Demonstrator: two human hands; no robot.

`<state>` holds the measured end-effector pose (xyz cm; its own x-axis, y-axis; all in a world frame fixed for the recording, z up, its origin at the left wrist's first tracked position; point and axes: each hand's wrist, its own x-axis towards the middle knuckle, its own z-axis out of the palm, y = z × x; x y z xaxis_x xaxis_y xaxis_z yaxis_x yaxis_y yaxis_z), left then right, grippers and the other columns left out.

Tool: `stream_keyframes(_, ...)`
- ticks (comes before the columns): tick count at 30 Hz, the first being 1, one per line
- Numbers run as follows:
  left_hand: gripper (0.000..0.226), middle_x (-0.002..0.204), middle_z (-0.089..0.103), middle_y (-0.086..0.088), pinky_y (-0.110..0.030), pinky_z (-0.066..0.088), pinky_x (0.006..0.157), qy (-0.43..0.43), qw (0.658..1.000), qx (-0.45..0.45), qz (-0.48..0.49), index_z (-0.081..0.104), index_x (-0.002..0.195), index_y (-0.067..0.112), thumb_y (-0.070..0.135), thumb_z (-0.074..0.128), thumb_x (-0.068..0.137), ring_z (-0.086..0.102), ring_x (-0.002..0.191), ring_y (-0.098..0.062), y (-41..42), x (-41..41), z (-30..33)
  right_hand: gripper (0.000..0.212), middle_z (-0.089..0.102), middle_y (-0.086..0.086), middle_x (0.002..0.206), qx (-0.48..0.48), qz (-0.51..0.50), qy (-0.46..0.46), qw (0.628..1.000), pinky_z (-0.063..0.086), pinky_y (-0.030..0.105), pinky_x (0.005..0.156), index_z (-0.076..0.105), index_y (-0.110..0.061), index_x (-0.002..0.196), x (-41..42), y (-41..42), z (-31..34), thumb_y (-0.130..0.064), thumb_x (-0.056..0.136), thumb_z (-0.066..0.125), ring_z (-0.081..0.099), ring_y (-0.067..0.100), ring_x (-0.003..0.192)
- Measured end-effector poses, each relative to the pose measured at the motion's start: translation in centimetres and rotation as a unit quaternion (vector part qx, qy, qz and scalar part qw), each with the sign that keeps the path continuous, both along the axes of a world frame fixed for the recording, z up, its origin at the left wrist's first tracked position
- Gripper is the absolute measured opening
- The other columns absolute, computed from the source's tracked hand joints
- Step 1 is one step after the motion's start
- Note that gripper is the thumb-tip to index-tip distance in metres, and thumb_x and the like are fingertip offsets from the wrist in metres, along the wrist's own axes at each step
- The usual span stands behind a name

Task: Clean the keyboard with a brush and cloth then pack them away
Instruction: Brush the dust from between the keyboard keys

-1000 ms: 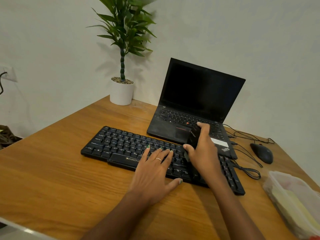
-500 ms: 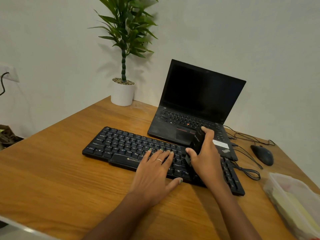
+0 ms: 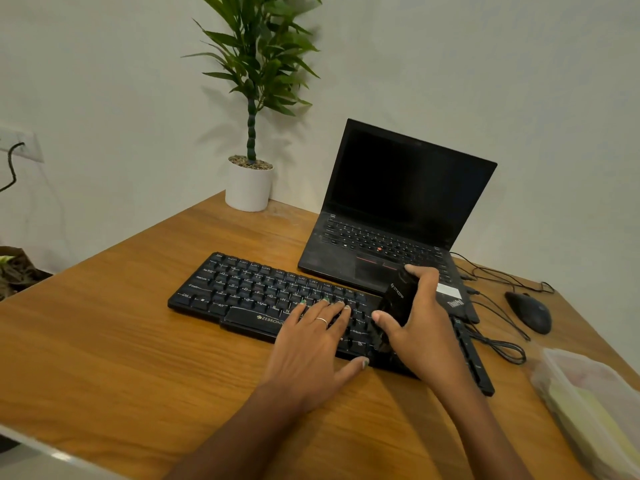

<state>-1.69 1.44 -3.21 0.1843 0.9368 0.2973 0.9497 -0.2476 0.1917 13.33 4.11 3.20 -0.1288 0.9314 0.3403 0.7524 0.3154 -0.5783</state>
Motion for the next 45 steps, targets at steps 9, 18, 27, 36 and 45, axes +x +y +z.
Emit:
stream_keyframes(9, 0.090, 0.161, 0.015, 0.007, -0.035, 0.001, 0.119, 0.008, 1.000, 0.010, 0.006, 0.011, 0.154, 0.026, 0.074, 0.004, 0.080, 0.006, 0.148, -0.012, 0.1, 0.0, -0.2, 0.073, 0.050, 0.002, 0.120, 0.028, -0.027, 0.008, 0.999, 0.046, 0.022, 0.073, 0.017, -0.026, 0.135, -0.3, -0.7, -0.3, -0.021, 0.084, 0.068, 0.052, 0.012, 0.096)
stream_keyframes(18, 0.077, 0.162, 0.012, 0.006, -0.036, 0.001, 0.121, -0.003, 1.000, -0.001, 0.003, 0.011, 0.155, 0.025, 0.068, 0.026, 0.094, 0.004, 0.148, -0.012, -0.1, 0.0, 0.0, 0.074, 0.049, 0.004, 0.131, 0.043, -0.022, 0.011, 0.999, 0.046, 0.022, 0.077, 0.017, -0.027, 0.138, -1.1, -1.2, -0.8, -0.021, 0.085, 0.068, 0.055, 0.016, 0.109)
stream_keyframes(27, 0.077, 0.161, 0.015, 0.005, -0.037, 0.003, 0.121, -0.002, 1.000, 0.008, 0.002, 0.011, 0.155, 0.025, 0.068, 0.026, 0.093, 0.006, 0.148, -0.013, 0.2, 0.0, -0.3, 0.072, 0.048, -0.001, 0.127, 0.026, 0.014, -0.046, 0.999, 0.042, 0.019, 0.077, 0.015, -0.031, 0.136, -1.0, -1.7, -0.1, -0.022, 0.085, 0.067, 0.049, 0.007, 0.100)
stream_keyframes(36, 0.077, 0.161, 0.017, 0.004, -0.038, 0.005, 0.121, -0.002, 1.000, 0.011, 0.003, 0.014, 0.154, 0.024, 0.068, 0.026, 0.092, 0.008, 0.148, -0.013, 0.3, 0.0, -0.4, 0.072, 0.051, -0.001, 0.127, -0.040, 0.035, -0.094, 0.994, 0.052, 0.032, 0.085, 0.012, -0.038, 0.125, -0.6, -2.3, 1.2, -0.024, 0.083, 0.070, 0.056, 0.015, 0.105)
stream_keyframes(45, 0.076, 0.161, 0.016, 0.004, -0.038, 0.005, 0.121, -0.003, 1.000, 0.011, 0.001, 0.013, 0.154, 0.023, 0.066, 0.029, 0.094, 0.007, 0.148, -0.014, 0.1, 0.1, -0.2, 0.074, 0.048, 0.002, 0.132, 0.006, 0.016, -0.059, 0.998, 0.048, 0.026, 0.083, 0.014, -0.033, 0.131, -1.2, -2.2, 0.2, -0.022, 0.083, 0.069, 0.054, 0.018, 0.111)
